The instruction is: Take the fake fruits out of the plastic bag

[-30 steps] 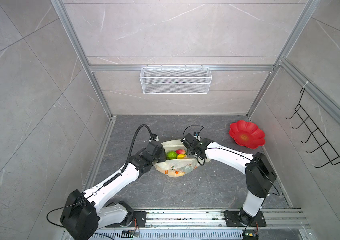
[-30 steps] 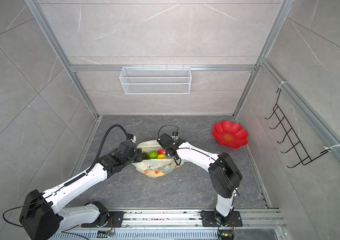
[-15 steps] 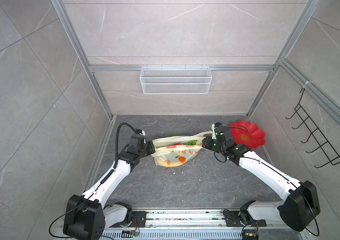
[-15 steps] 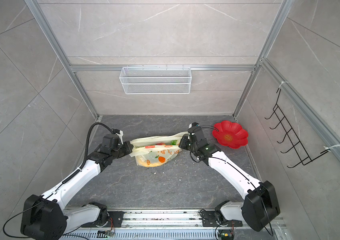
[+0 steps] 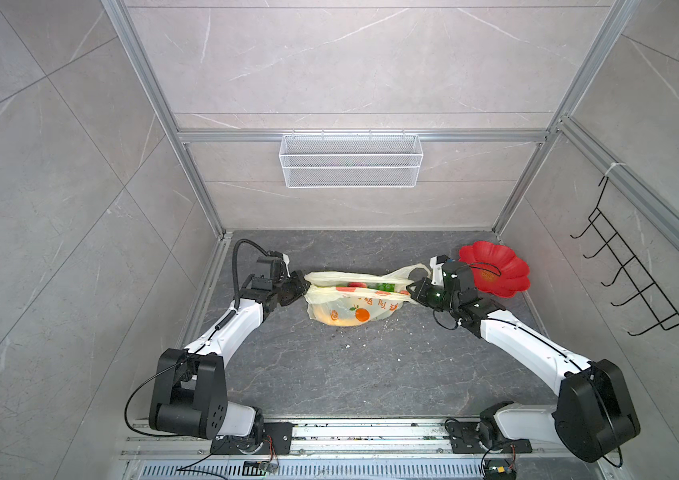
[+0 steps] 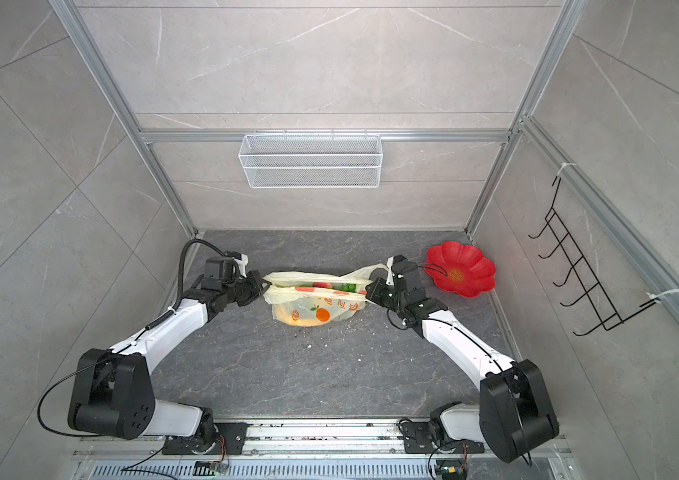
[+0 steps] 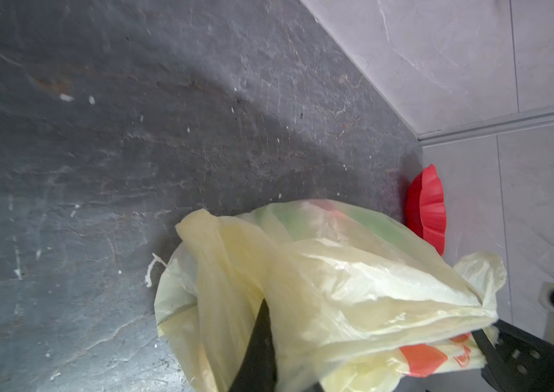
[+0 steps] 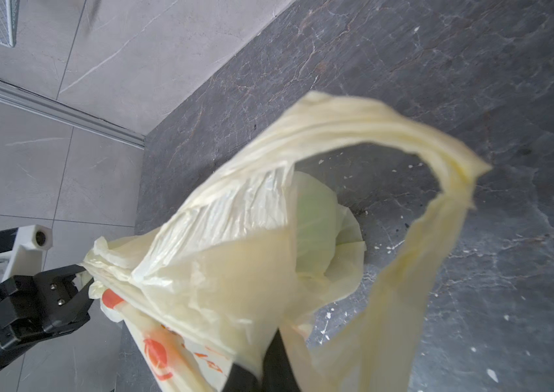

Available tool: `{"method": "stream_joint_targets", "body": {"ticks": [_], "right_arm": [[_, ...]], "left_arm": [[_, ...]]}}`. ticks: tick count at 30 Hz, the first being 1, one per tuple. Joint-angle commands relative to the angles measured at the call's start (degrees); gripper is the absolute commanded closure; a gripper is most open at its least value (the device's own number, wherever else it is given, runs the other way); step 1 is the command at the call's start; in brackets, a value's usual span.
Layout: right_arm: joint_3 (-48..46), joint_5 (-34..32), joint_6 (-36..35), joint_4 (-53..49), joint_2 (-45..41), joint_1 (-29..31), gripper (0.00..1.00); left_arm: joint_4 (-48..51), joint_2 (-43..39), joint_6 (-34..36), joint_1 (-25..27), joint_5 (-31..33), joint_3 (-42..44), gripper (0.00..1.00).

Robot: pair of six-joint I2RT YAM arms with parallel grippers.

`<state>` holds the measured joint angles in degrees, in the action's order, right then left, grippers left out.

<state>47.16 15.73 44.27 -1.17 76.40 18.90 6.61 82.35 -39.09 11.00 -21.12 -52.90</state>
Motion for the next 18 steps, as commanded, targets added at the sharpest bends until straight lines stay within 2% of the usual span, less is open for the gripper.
{"method": "stream_joint_targets", "body": {"ticks": [1,6,8,13,18], "right_arm": [[-3.36,-0.18,4.42,4.22,1.09,-2.15,1.00],[-4.87,-5.06,4.69,5.69,1.42,2.86,1.00],[-5.51,-7.24,4.36,5.66,0.73,4.83,1.00],[-6.93,-11.94,3.05,4.50,-1.35,8.25,1.00],[-8.00,-15.08,1.55,3.98,-3.05,11.45,1.00]], "left_arm": [[-2.30,2.29,1.37,-0.92,6.87,-2.73,0.99],[6.34,4.25,5.35,5.82,12.58,-9.09,0.80],[9.94,3.78,4.29,6.43,15.23,-9.93,0.63],[17.92,0.35,1.49,7.81,22.42,-10.42,0.33],[20.95,-2.81,-0.33,9.77,25.27,-9.41,0.21]]}}
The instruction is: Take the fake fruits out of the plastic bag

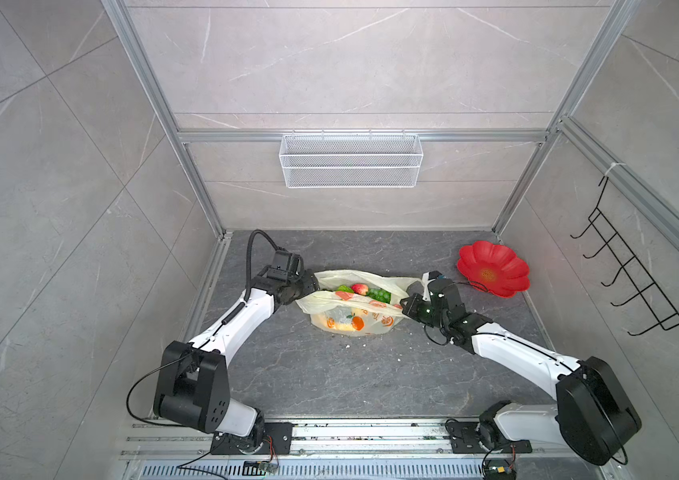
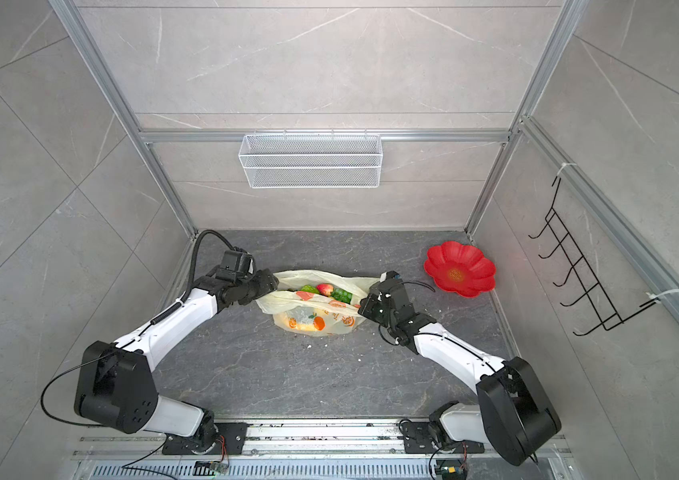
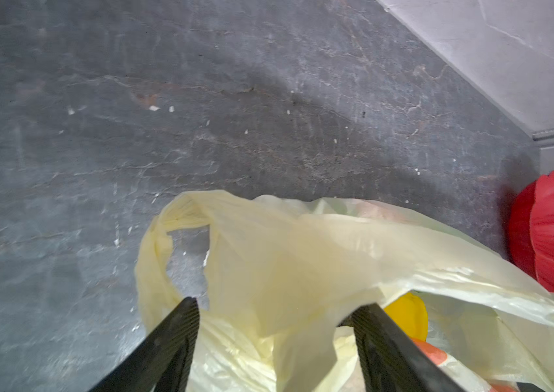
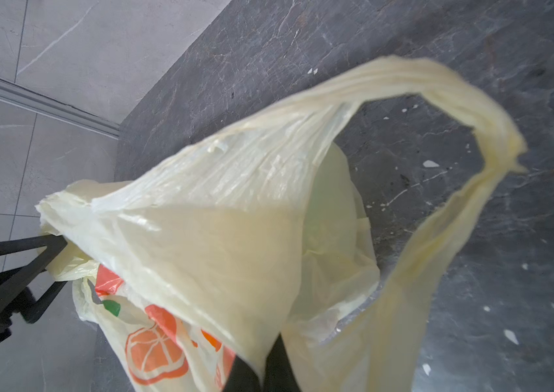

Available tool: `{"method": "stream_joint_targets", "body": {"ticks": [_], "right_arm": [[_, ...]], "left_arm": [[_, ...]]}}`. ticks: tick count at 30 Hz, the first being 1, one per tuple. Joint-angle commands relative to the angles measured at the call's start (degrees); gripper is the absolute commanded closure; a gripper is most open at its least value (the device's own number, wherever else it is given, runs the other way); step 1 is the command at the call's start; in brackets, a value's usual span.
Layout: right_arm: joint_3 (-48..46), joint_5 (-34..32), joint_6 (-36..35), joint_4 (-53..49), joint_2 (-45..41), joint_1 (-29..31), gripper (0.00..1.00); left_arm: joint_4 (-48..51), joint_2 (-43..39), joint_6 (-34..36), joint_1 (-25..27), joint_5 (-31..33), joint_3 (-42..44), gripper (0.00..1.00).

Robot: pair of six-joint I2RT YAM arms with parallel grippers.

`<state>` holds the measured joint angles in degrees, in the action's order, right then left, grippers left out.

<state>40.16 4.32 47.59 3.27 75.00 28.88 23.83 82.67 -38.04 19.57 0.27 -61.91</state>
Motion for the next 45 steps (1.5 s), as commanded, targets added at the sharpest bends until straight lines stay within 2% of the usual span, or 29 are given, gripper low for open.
{"method": "stream_joint_targets", "body": {"ticks": [1,6,11,13,17,20,25,29,30,33,34,37,41,45], "right_arm": [[-1.13,-4.18,-2.10,-0.38,-1.87,2.12,1.00],[-1.06,-5.92,-3.19,-0.87,-2.12,4.84,1.00],[-0.41,-7.18,-1.60,-2.60,-3.33,4.73,1.00],[0.01,-5.96,-0.51,-3.03,-3.57,3.39,1.00],[-3.02,2.74,4.63,3.96,-3.21,-3.30,1.00],[-3.72,6.97,6.46,7.00,-1.57,-6.24,1.00],[-3.36,9.21,6.20,8.19,0.59,-6.94,1.00],[-2.70,8.82,5.01,5.66,1.07,-6.80,1.00],[-1.63,7.77,3.83,2.62,0.94,-6.62,0.92],[3.11,1.08,-2.39,-8.91,-0.71,-4.35,0.54],[5.29,-2.45,-4.82,-13.27,-1.35,-3.03,0.45],[12.14,-14.30,-10.64,-25.90,-1.42,1.43,0.26],[20.44,-28.00,-14.58,-39.09,1.07,5.90,0.16],[26.35,-35.62,-17.58,-45.16,3.97,10.03,0.15]], "left_arm": [[3.97,-2.98,-1.29,1.85,3.82,-0.64,0.20],[4.87,1.11,-1.41,3.99,2.90,-2.75,0.19],[4.73,4.02,-2.49,4.16,3.38,-1.34,0.29],[2.90,3.81,-2.30,3.36,3.22,1.05,0.39],[-6.13,0.56,-2.98,-0.46,-0.11,10.39,0.78],[-13.03,-4.32,-3.82,-2.76,-1.05,18.54,0.99],[-19.91,-9.59,-3.77,-3.54,-3.69,25.15,1.00],[-21.87,-11.15,-2.73,-2.23,-5.13,25.81,1.00],[-21.74,-11.46,-1.87,-1.28,-5.05,25.32,1.00],[-19.66,-12.30,0.90,2.67,-2.31,23.07,1.00],[-18.88,-12.58,1.98,4.09,-1.03,22.28,1.00],[-16.63,-13.10,3.97,7.06,1.78,20.42,1.00],[-14.90,-13.48,5.00,8.61,3.91,19.22,1.00],[-14.08,-14.20,5.29,9.08,4.95,19.01,1.00]]}}
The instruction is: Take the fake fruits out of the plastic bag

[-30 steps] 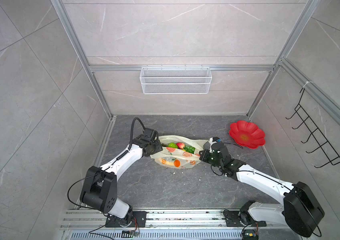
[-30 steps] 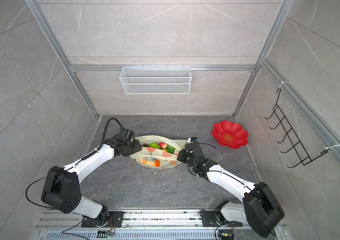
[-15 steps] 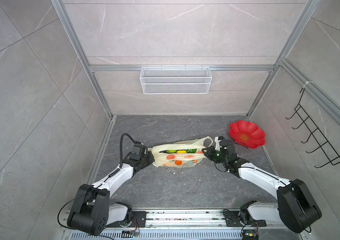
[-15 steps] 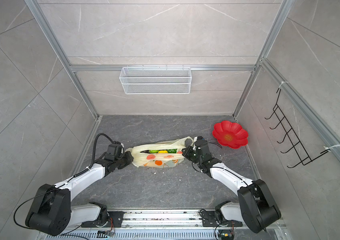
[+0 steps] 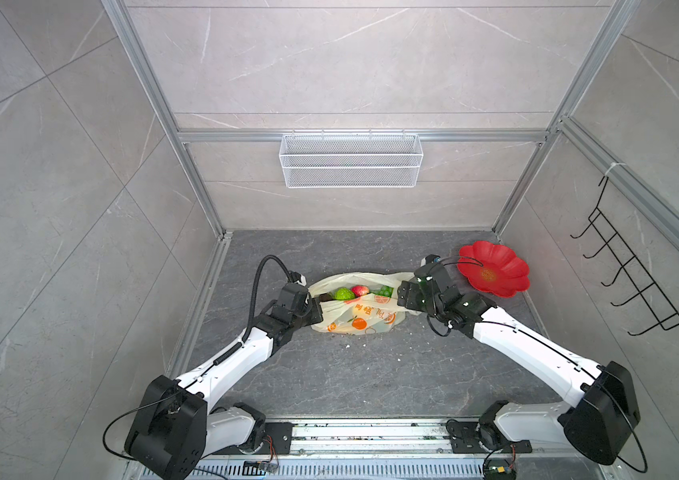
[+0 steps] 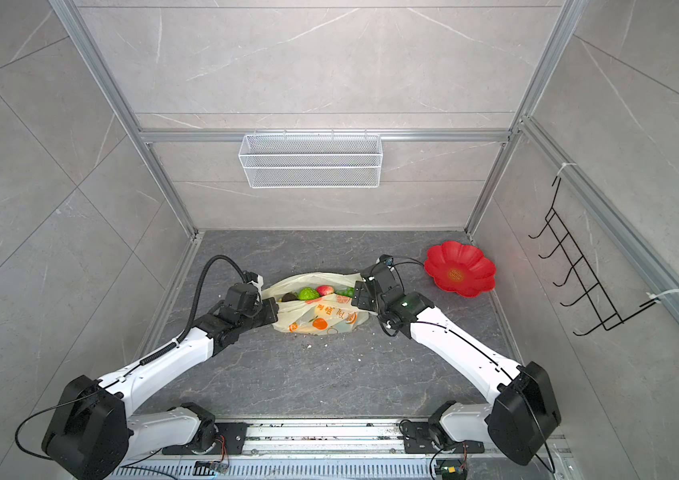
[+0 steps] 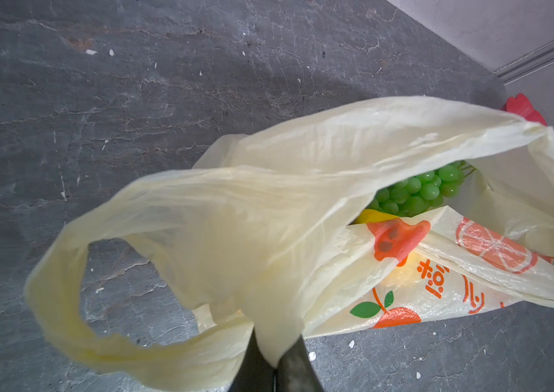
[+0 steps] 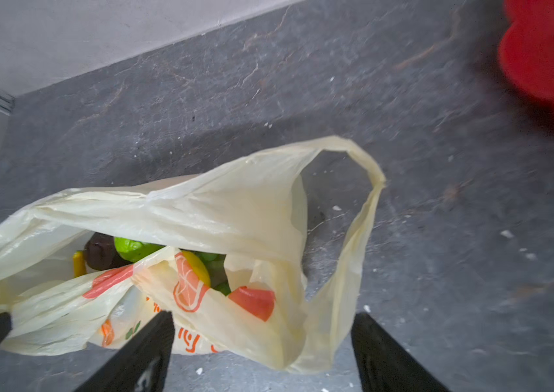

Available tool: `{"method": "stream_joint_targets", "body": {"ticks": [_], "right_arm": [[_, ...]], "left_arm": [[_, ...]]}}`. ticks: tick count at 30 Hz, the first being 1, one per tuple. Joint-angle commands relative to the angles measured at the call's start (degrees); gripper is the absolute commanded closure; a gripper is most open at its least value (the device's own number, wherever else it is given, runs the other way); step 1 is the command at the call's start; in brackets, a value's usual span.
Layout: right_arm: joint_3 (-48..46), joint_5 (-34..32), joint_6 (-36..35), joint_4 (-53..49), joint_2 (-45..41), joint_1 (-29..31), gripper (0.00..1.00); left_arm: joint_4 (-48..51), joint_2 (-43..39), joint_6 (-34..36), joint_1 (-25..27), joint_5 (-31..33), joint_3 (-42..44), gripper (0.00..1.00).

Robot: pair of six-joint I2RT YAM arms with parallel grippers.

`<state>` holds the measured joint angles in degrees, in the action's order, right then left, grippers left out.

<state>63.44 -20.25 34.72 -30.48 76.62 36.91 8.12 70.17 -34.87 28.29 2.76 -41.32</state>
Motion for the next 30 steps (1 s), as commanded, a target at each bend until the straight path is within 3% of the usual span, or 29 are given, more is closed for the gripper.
{"method": "stream_joint_targets", "body": {"ticks": [1,8,16,19,23,26,28,30], "right_arm": [[4.43,-11.84,-5.33,-12.10,3.41,2.98,0.15],[11.03,-10.28,-4.36,-12.07,13.60,6.29,0.17],[22.39,-18.51,-5.72,-15.59,26.36,5.35,0.16],[23.83,-16.51,-7.01,-14.30,28.19,3.98,0.16],[23.04,-8.60,-6.93,-11.43,29.23,-0.06,0.20],[20.00,2.64,-7.74,-5.62,28.21,-4.56,0.42],[16.17,12.06,-7.65,0.29,26.47,-8.22,0.66],[12.63,23.99,-5.80,6.27,25.38,-13.14,0.85]], "left_arm": [[1.72,-2.06,2.09,0.36,2.59,-1.49,1.00],[2.43,-3.85,2.49,0.44,2.52,-1.31,1.00],[3.49,-4.52,2.64,0.53,2.23,-0.63,1.00],[3.66,-4.69,2.12,0.53,2.33,0.08,1.00],[3.42,-4.91,1.83,0.47,3.25,1.12,1.00],[3.55,-5.12,1.75,0.27,5.13,1.93,1.00],[3.39,-5.33,1.38,-1.23,5.20,2.99,1.00],[0.52,-5.85,-1.06,-7.01,-0.65,6.28,1.00]]}}
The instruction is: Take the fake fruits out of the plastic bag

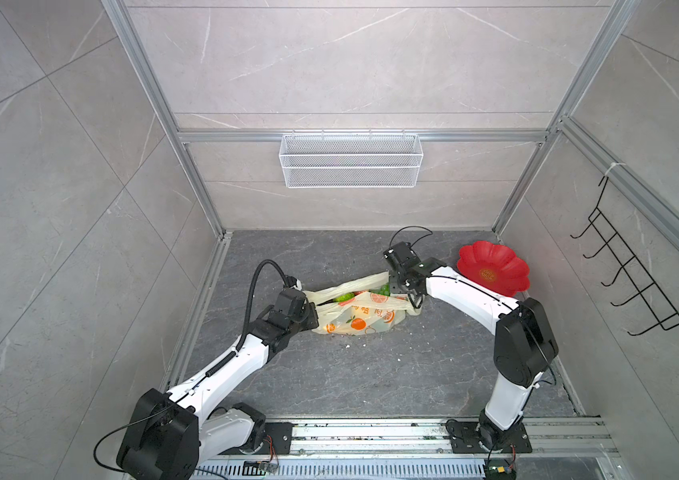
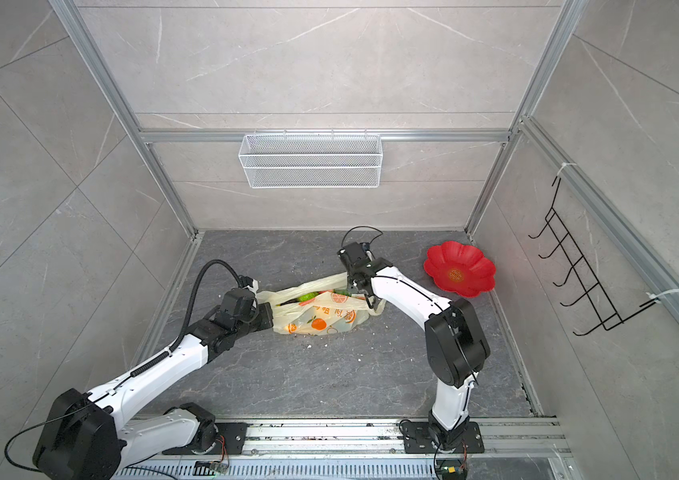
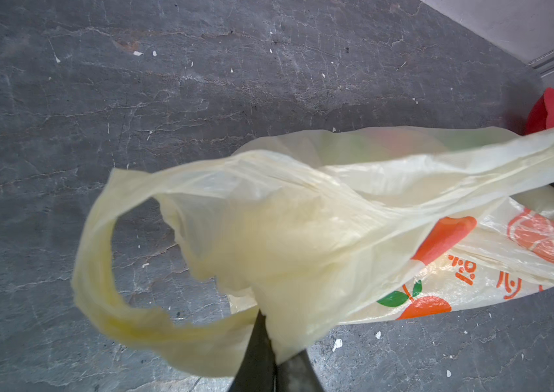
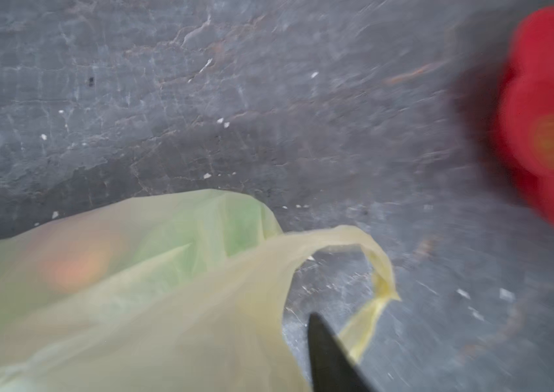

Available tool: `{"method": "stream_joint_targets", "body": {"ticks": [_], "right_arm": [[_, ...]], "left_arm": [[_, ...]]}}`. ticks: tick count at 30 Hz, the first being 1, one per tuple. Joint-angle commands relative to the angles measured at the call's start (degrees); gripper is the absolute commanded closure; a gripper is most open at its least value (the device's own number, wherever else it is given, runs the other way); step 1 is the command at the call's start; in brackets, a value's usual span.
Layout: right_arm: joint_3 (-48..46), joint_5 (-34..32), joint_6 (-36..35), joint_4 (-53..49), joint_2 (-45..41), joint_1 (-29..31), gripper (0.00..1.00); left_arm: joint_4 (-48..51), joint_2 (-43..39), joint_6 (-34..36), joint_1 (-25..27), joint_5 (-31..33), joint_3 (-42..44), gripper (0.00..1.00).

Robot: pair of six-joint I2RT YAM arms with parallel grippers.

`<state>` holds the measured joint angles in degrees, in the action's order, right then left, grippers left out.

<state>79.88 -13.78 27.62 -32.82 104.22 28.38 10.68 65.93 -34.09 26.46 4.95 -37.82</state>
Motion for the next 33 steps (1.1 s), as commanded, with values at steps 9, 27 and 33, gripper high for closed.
{"method": "stream_joint_targets", "body": {"ticks": [9,27,33], "right_arm": [[-9.97,37.99,10.01,20.96,-0.88,-11.94,1.00],[-11.85,37.78,7.11,23.10,-7.29,-11.40,1.00],[-10.95,35.40,5.92,21.30,-7.38,-10.28,1.00]], "left_arm": [[-6.94,5.00,-1.58,-13.47,-14.18,3.98,1.00],[16.05,0.48,4.19,2.26,10.45,-8.87,0.34],[19.55,9.53,9.05,3.94,11.77,-19.22,0.21]]}}
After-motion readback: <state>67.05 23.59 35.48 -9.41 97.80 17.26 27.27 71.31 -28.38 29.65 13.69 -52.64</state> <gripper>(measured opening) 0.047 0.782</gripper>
